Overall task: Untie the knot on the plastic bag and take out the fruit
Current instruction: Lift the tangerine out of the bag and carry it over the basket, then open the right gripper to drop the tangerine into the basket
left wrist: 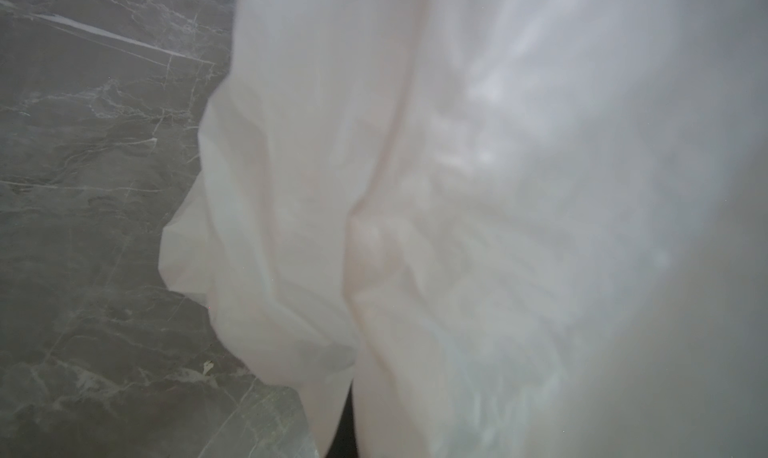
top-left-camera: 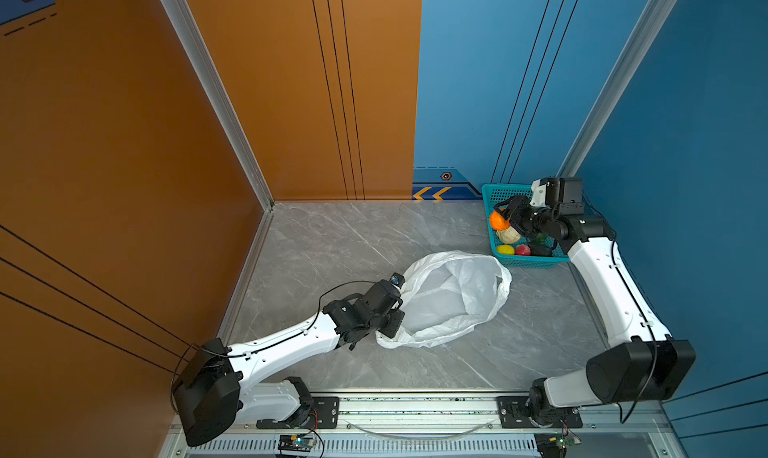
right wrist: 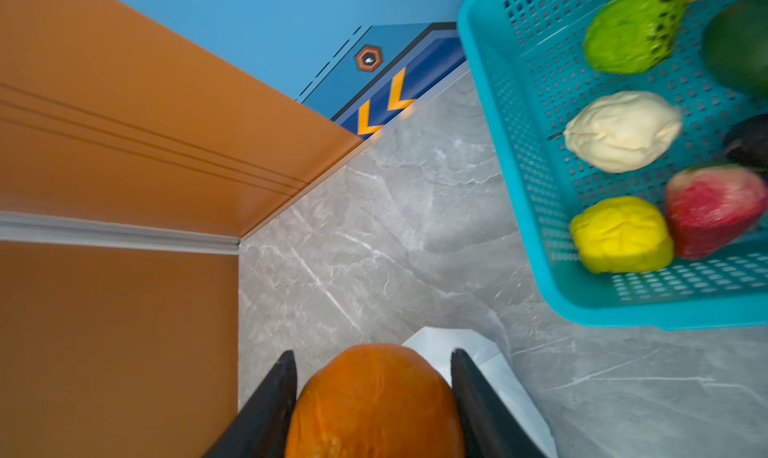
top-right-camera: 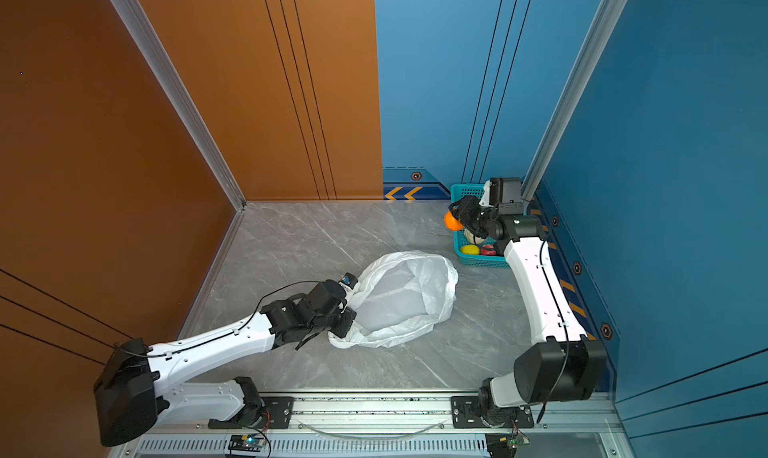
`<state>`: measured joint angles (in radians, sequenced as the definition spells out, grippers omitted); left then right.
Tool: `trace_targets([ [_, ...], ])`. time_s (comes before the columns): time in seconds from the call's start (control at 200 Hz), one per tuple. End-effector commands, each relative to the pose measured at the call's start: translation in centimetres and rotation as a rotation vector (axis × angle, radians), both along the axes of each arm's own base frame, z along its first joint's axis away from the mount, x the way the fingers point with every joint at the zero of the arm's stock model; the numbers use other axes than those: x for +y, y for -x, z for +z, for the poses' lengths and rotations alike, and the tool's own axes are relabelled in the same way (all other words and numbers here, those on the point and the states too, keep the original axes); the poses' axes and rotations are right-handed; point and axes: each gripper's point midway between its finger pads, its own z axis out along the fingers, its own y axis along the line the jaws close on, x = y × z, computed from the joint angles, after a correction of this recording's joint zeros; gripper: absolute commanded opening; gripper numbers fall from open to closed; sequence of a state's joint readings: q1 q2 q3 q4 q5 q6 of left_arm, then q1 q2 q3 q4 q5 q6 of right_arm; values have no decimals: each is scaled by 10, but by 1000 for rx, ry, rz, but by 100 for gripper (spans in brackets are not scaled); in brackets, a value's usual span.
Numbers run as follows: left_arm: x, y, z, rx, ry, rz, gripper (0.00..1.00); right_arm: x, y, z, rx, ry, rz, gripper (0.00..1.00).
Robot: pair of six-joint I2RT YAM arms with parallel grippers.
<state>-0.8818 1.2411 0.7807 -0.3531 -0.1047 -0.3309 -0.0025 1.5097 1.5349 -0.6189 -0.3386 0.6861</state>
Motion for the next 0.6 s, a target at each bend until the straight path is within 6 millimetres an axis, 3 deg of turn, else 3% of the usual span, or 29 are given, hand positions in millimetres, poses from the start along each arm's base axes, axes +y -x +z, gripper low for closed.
trace_targets([
  [0.0,0,-5,15,-16,23,22,0,-37,-31,-16,-3,67,-73,49],
  [0.155,1,-5,14,-14,25,25,0,-75,-76,-67,78,81,-148,48],
  [0.285,0,-5,14,-12,32,29,0,-91,-110,-98,122,107,-178,49],
  [0.305,-1,-5,14,-12,32,27,0,-94,-117,-94,110,111,-184,48],
  [0.365,0,-5,14,-12,33,29,0,-100,-129,-106,137,122,-199,49],
  [0.426,0,-6,14,-13,33,31,0,-103,-140,-131,178,109,-203,51],
  [0.501,0,-5,15,-14,35,33,0,-106,-150,-147,202,108,-204,57],
  [0.596,1,-6,18,-21,40,40,0,-106,-153,-152,218,139,-202,70],
])
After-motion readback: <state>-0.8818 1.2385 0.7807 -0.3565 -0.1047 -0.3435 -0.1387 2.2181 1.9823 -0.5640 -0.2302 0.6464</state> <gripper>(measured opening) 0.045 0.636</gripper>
